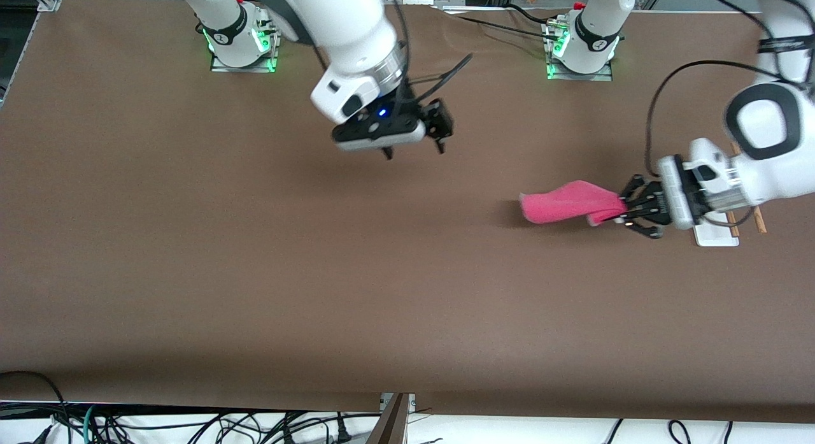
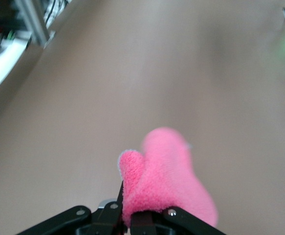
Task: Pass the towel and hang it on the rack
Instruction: 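Drape the towel over the wooden dowels with the left gripper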
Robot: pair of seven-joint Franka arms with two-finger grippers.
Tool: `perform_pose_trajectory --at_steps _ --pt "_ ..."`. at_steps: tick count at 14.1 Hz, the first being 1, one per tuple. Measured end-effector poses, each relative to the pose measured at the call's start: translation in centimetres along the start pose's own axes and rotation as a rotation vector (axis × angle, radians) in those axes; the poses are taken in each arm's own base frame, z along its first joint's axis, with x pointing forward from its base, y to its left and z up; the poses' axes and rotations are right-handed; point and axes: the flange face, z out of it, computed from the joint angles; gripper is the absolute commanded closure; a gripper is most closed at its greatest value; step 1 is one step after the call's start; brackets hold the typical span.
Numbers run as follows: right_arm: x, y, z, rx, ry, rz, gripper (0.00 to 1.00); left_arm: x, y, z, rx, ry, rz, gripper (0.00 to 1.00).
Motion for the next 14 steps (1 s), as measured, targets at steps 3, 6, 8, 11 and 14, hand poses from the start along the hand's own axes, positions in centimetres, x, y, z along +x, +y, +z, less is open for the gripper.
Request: perform_pose_trajectory --at_steps 3,6,8,11,14 --pt "4.7 9.1 -0.1 -0.087 -0.073 -0.141 0.00 -8.0 0.3 -5.9 0.007 -0.066 -0.100 1.00" --pt "7.8 17.3 -0.7 -0.136 -0.144 -0.187 0.00 -14.3 0.0 -11.6 -0.023 -0.100 -0.176 1.00" --pt "10.0 23.2 -1.7 -0.147 -0.142 -0.175 0.00 -19.1 0.1 -14.3 -0.018 -0.127 -0.222 1.00" --pt "12.0 31.7 -3.6 -0.163 -0.140 -0.091 0.00 -25.6 1.2 -16.1 -0.007 -0.111 -0.223 1.00" --pt "11.3 35.5 -5.1 -0.210 -0.171 -0.049 0.00 -30.3 2.0 -16.9 -0.010 -0.120 -0.231 1.00"
